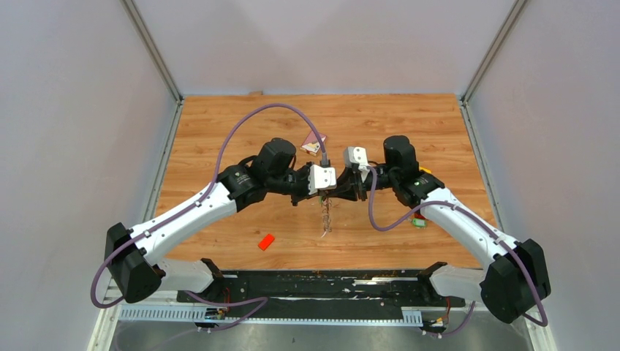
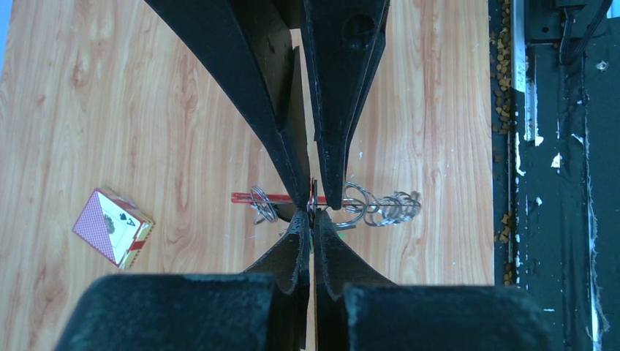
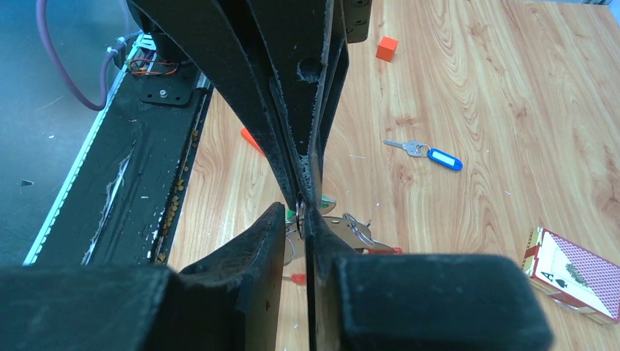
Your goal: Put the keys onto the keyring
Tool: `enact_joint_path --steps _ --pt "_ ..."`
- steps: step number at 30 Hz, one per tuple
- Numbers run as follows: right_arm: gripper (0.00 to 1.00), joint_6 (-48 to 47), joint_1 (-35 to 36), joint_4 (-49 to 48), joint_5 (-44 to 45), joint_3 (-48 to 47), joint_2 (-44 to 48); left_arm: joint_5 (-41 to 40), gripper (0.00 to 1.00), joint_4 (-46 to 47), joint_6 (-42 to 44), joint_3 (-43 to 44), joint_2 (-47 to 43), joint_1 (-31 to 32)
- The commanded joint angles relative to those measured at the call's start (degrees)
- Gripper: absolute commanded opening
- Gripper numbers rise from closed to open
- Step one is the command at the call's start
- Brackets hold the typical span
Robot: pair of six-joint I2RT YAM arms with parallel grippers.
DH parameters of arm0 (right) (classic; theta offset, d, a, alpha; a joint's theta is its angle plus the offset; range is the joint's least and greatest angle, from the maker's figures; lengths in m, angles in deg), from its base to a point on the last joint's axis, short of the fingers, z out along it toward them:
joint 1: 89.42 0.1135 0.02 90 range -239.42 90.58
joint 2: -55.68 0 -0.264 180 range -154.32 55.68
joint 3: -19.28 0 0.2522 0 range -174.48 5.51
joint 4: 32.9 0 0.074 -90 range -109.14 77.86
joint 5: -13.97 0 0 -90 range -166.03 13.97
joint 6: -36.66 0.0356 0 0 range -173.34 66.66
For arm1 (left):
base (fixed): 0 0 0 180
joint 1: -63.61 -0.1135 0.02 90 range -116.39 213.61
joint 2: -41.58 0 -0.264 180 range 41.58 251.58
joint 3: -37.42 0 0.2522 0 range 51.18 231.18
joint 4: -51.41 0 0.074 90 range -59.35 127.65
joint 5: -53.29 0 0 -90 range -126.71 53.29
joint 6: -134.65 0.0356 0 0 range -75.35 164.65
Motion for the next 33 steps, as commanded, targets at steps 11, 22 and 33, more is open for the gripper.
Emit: enact_joint_path --steps 11,22,33 --pt "0.0 -3.21 0.65 0.09 1.3 -0.29 1.03 3.03 0.0 4.13 -1.73 -0.27 -2.24 0.36" --pt "0.0 -5.77 -0.58 2.86 -2.02 -1.08 4.13 8.49 0.42 6.24 5.95 -6.08 -7.67 -3.7" --pt "0.0 -6.18 -1.3 3.7 -3.19 -1.44 4.09 11.47 0.41 13.09 8.9 -9.08 -5.94 -4.48"
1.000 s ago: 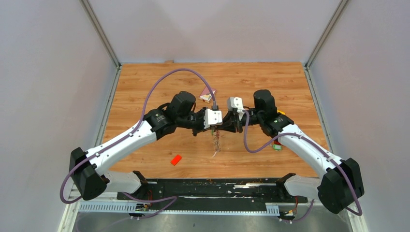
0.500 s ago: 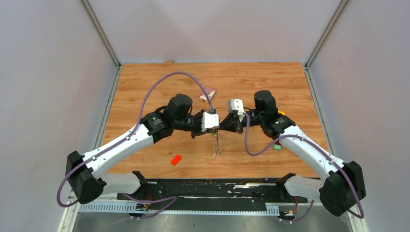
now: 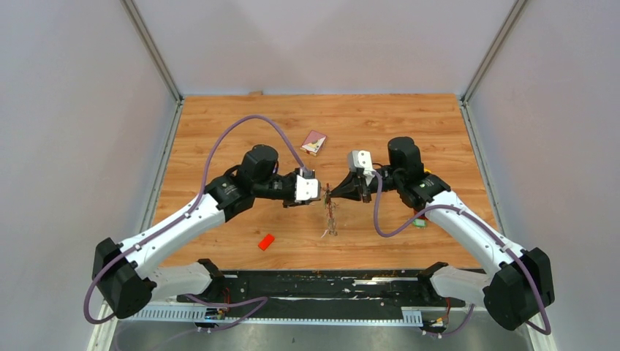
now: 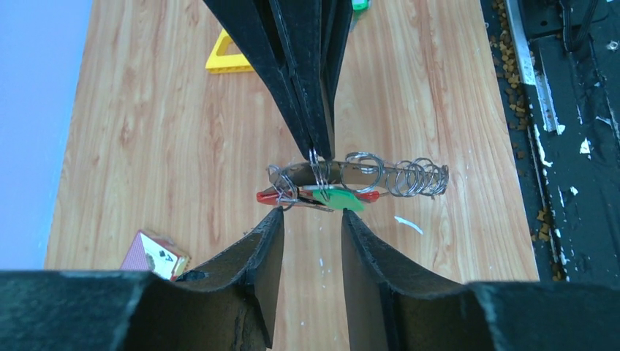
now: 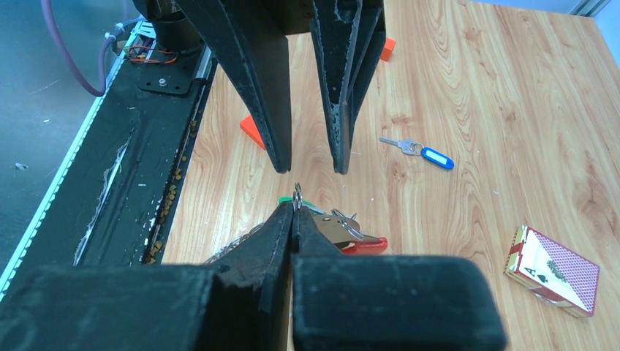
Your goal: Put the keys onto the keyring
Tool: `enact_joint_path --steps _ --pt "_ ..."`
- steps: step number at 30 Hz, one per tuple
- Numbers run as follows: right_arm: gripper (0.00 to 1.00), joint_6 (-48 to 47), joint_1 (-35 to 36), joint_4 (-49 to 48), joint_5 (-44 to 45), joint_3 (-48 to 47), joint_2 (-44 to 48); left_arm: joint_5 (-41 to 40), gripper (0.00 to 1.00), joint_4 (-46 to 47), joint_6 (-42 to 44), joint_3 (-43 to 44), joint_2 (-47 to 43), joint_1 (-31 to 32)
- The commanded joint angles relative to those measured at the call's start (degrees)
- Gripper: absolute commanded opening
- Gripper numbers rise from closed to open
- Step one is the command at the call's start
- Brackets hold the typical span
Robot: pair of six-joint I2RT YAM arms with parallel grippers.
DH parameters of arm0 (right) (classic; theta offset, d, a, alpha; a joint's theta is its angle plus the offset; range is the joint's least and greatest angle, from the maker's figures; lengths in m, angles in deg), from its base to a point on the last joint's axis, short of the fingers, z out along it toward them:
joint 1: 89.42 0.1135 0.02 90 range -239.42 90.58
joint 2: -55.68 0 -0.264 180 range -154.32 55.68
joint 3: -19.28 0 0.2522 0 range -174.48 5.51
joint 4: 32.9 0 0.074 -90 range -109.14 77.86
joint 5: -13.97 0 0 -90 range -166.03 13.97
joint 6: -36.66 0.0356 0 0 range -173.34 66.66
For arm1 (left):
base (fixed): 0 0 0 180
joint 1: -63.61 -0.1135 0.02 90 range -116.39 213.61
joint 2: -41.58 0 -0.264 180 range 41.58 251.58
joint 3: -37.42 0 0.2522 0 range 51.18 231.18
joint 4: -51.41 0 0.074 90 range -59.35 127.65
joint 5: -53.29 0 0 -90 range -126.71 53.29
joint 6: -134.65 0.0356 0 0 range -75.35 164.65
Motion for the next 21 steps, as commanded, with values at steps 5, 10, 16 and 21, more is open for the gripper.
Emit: enact_joint_path --steps 5,10,16,21 --pt "0.0 -1.47 -0.41 -0.79 -2.68 -1.47 1.01 5.11 0.36 5.24 -1.21 1.51 3.33 0.0" --pt "0.0 -1.46 -0.45 -0.8 -2.45 -1.46 0.98 5.39 0.29 5.83 -2.13 1.6 4.39 0.0" --pt "0.0 -1.31 -0.42 -0.9 -2.15 -1.42 0.91 6.68 0.13 6.34 -3.49 1.84 5.43 0.02" --pt "0.0 -1.1 -0.39 -1.24 -1.38 -1.42 1.25 7.22 0.0 6.13 -3.47 1.43 5.54 0.0"
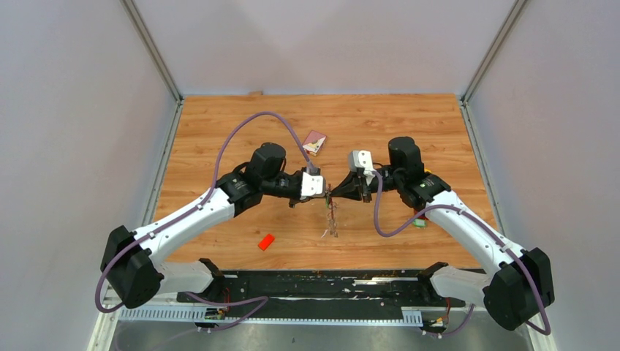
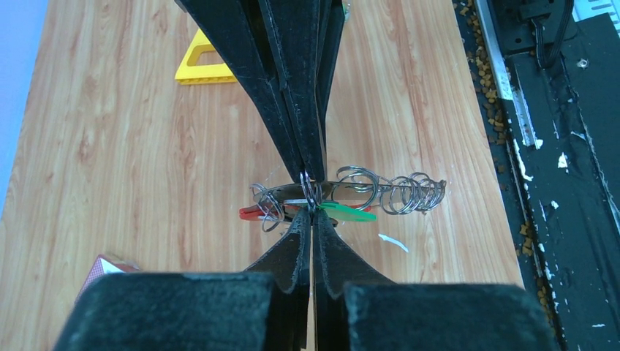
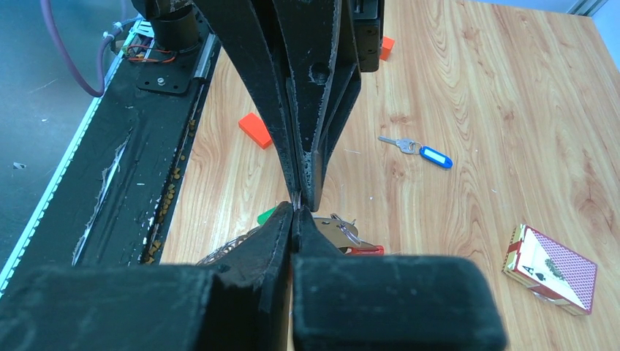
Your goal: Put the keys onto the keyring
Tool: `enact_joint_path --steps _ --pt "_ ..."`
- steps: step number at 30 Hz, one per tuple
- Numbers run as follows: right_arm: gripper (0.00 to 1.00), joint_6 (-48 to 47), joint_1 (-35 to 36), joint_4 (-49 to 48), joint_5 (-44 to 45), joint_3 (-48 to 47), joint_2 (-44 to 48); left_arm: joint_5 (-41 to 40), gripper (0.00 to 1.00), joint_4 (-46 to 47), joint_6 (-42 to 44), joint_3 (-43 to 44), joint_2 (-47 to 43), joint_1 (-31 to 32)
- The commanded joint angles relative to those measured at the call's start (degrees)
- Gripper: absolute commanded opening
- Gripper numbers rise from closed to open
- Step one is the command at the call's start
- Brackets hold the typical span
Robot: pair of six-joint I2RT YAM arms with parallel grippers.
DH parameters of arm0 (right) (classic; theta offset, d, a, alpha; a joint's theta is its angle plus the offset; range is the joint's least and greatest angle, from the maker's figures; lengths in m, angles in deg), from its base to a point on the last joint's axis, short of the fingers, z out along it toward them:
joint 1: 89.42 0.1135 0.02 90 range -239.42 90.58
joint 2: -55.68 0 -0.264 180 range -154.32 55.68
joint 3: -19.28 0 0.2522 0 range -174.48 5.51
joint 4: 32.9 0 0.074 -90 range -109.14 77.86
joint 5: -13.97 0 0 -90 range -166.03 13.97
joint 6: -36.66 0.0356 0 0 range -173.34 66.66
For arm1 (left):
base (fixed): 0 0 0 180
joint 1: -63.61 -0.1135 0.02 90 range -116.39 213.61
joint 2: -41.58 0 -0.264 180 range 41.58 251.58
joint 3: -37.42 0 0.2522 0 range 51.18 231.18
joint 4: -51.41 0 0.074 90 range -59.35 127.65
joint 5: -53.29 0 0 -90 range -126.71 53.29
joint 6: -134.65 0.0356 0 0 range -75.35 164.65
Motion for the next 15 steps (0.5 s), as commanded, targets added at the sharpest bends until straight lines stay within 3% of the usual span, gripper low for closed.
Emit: enact_joint_path --steps 1,15 --pt "0.0 -0.9 -0.32 -1.27 -1.16 -1.43 1.18 2.34 0.0 1.57 -0.96 1.32 -0.05 0.11" --pt "0.0 1.68 -0.34 -3.22 1.85 -1.29 1.57 -0.44 0.0 -0.75 2.39 -0.13 -0.34 1.87"
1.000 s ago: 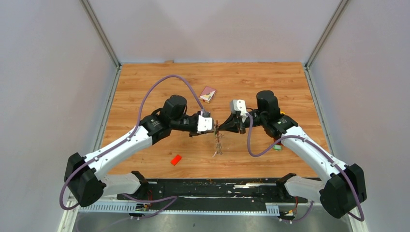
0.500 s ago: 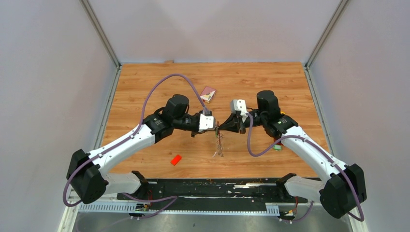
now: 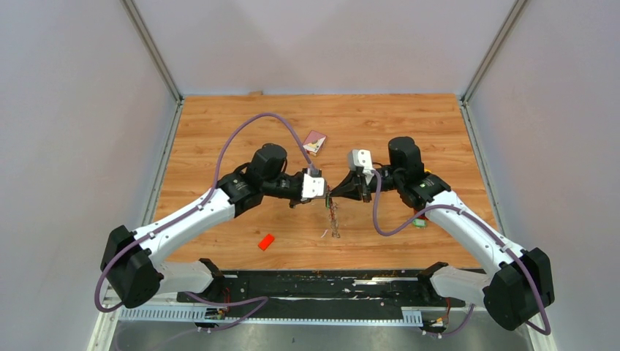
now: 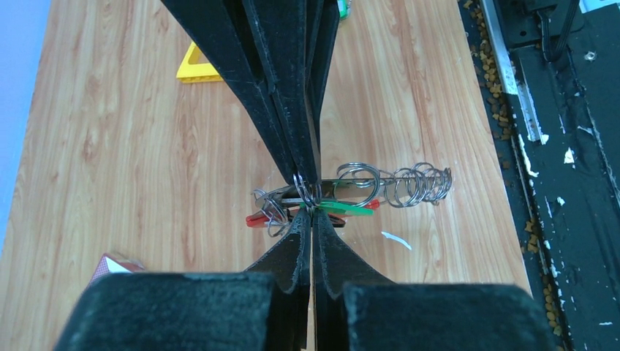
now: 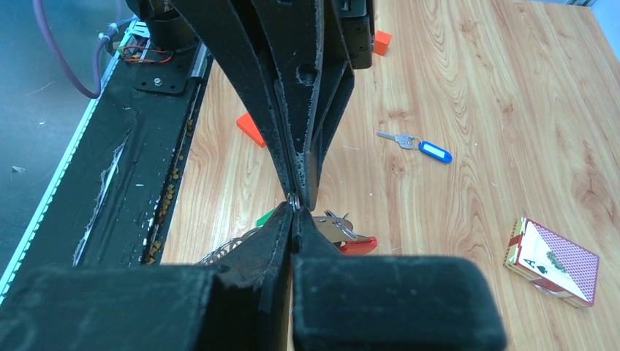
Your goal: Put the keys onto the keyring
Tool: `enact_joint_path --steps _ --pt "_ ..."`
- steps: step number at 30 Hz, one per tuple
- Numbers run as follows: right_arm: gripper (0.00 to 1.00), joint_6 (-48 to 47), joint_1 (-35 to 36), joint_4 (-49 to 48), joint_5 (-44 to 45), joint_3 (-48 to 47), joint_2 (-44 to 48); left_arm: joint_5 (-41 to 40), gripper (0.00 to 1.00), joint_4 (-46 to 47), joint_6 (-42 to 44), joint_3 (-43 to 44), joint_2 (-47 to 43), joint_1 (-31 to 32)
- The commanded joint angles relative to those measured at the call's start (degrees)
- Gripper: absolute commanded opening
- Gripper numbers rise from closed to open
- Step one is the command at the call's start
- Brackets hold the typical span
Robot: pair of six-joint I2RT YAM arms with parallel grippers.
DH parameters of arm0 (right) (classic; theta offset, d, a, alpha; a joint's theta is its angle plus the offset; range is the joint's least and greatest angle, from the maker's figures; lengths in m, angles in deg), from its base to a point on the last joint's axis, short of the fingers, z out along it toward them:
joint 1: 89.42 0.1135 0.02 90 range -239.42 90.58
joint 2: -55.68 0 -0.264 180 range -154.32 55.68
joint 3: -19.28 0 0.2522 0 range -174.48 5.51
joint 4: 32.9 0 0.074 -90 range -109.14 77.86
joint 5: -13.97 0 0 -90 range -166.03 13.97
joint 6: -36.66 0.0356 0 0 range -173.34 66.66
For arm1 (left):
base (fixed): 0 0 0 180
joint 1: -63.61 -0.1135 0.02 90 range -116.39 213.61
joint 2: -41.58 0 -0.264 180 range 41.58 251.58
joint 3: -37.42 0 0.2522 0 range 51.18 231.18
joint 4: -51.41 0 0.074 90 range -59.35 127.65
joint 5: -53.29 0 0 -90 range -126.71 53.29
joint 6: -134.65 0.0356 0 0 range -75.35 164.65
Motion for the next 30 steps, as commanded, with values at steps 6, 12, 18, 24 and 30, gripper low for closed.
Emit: enact_joint_path --steps 6,12,18,24,30 --pt "0.0 2.81 -0.14 -4.71 2.07 -1.06 1.37 -2.89 0.0 -0.95 2.75 -0.57 -0.36 2.38" --pt "0.0 5.62 -0.18 -6.72 3.95 -0.8 0.98 -6.29 0.0 -1.18 4.48 -0.63 -0.35 4.08" --pt "0.0 9.53 -0.16 -9.04 7.23 -0.45 0.65 -10.08 0.0 -1.05 6.35 -1.11 -0.91 5.63" --pt "0.0 13.07 -0.14 -11.53 10.12 0.24 0.19 -14.03 0.0 0.16 6.52 -0.91 -0.75 7.19" --pt "0.0 16.13 -0.16 -13.72 13.05 0.76 -0.05 -16.73 0.0 0.95 7.36 -0.95 -0.32 8.83"
